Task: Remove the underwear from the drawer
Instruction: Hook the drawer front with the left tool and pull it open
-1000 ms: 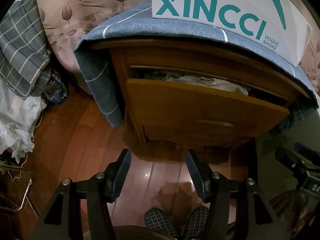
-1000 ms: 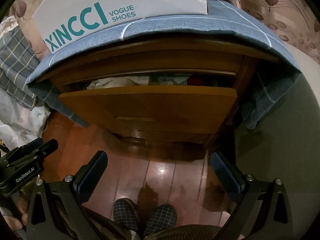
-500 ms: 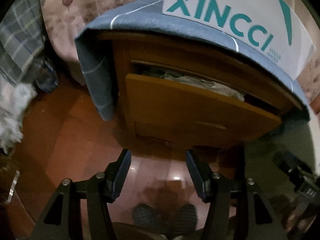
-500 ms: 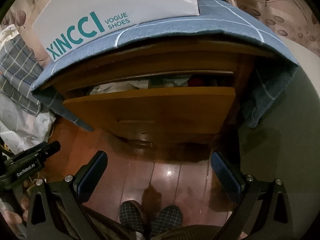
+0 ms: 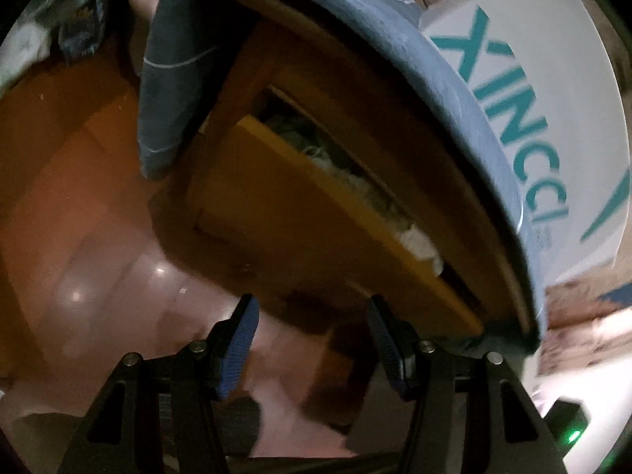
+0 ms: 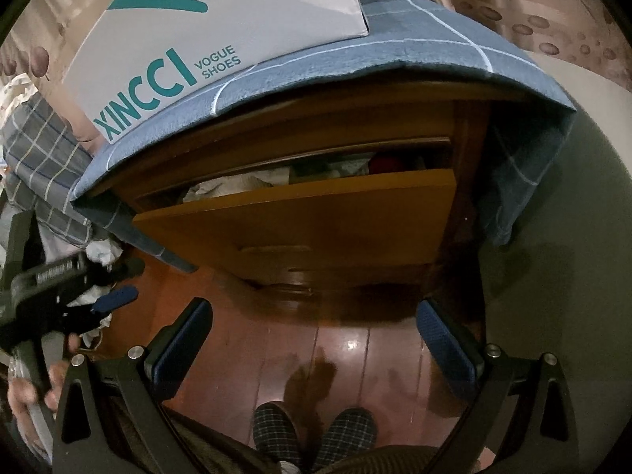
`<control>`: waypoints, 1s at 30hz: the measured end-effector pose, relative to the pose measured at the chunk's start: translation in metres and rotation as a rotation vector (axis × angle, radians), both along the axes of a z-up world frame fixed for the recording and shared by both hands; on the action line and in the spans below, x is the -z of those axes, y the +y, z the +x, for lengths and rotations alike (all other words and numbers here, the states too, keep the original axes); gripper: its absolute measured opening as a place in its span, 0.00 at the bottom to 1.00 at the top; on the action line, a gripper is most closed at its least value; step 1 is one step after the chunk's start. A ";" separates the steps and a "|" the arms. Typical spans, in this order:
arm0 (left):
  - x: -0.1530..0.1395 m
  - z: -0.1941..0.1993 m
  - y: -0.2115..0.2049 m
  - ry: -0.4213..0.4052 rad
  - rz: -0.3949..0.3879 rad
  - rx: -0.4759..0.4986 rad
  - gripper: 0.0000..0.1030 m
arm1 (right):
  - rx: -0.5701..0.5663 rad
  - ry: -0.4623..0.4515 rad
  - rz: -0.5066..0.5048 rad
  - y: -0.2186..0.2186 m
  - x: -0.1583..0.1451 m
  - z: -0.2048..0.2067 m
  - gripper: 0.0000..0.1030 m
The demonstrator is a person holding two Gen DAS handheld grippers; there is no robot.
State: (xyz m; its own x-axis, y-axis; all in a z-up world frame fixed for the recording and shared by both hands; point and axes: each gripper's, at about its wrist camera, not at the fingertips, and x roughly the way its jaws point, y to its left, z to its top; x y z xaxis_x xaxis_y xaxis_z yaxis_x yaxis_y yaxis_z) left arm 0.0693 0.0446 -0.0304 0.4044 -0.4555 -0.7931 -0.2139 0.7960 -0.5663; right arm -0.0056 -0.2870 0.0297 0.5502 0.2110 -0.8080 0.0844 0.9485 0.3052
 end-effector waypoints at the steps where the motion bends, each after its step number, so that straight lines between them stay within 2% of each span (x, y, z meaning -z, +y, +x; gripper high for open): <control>1: 0.001 0.005 -0.001 -0.003 -0.022 -0.016 0.57 | 0.000 0.000 0.003 0.000 0.000 0.000 0.99; 3: 0.003 0.011 -0.002 -0.002 -0.054 -0.038 0.61 | 0.000 0.001 0.009 -0.001 0.001 0.000 0.99; 7: 0.020 0.023 0.004 0.027 -0.199 -0.119 0.65 | 0.003 0.002 0.021 -0.002 0.001 0.000 0.99; 10: 0.034 0.028 0.006 0.047 -0.277 -0.170 0.66 | 0.004 0.005 0.028 -0.003 0.002 0.001 0.99; 13: 0.043 0.031 0.005 0.050 -0.326 -0.197 0.67 | 0.005 0.005 0.040 -0.005 0.002 0.001 0.99; 23: 0.077 0.035 0.021 0.083 -0.442 -0.318 0.69 | 0.045 -0.014 0.068 -0.013 0.000 -0.001 0.99; 26: 0.092 0.038 0.022 0.104 -0.450 -0.337 0.69 | 0.041 -0.012 0.065 -0.011 0.000 0.000 0.99; 30: 0.092 0.038 0.021 0.111 -0.454 -0.354 0.77 | 0.042 -0.012 0.066 -0.011 0.000 0.000 0.99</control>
